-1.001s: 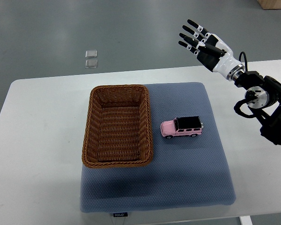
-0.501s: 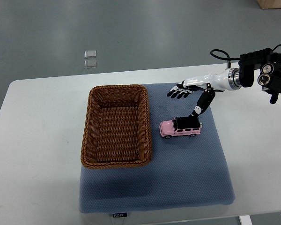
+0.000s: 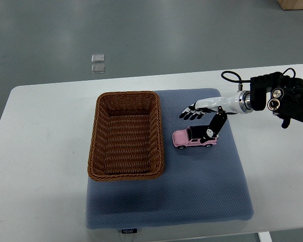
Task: Place pink car in brown basket
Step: 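Lower the right hand onto the car's black roof and close fingers, then lift the pink car and carry it over the brown basket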
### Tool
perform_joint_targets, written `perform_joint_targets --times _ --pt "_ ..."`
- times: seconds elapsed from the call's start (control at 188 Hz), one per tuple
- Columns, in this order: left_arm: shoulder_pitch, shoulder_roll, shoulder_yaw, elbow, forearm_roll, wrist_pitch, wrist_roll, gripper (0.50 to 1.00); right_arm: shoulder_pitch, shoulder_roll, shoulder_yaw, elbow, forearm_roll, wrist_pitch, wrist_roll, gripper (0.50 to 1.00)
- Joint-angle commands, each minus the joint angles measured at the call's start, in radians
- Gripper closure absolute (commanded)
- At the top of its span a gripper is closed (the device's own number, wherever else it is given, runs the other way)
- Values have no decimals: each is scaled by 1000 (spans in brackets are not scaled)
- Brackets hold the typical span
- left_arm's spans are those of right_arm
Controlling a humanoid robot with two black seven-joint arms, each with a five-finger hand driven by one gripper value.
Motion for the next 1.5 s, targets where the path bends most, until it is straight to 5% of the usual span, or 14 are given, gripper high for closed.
perform_joint_targets --times 0.0,0.282,0.399,0.565,0.783,1.103,1.236,1.497 --pt "-1 0 1 0 0 0 0 500 -22 3 0 -7 -6 -5 -5 595" --pt "0 0 1 0 -2 0 0 500 -52 21 -12 -24 -40 -49 -5 628" --pt "0 0 1 0 -2 0 0 500 -53 23 -21 -28 -49 -67 -2 736" --pt "0 0 -1 0 -3 0 0 500 -58 24 -29 -30 -70 -80 7 997" --pt "0 0 -1 0 -3 0 0 500 -32 -33 -26 -30 -93 -75 9 1000" --pt "0 0 1 -2 -2 0 0 500 191 -152 -17 13 -76 8 9 1000" --pt "0 0 2 -2 0 0 0 500 261 -114 -17 18 -70 17 9 1000" --pt "0 0 1 -3 0 -2 2 500 301 150 -38 -73 -49 3 7 1000"
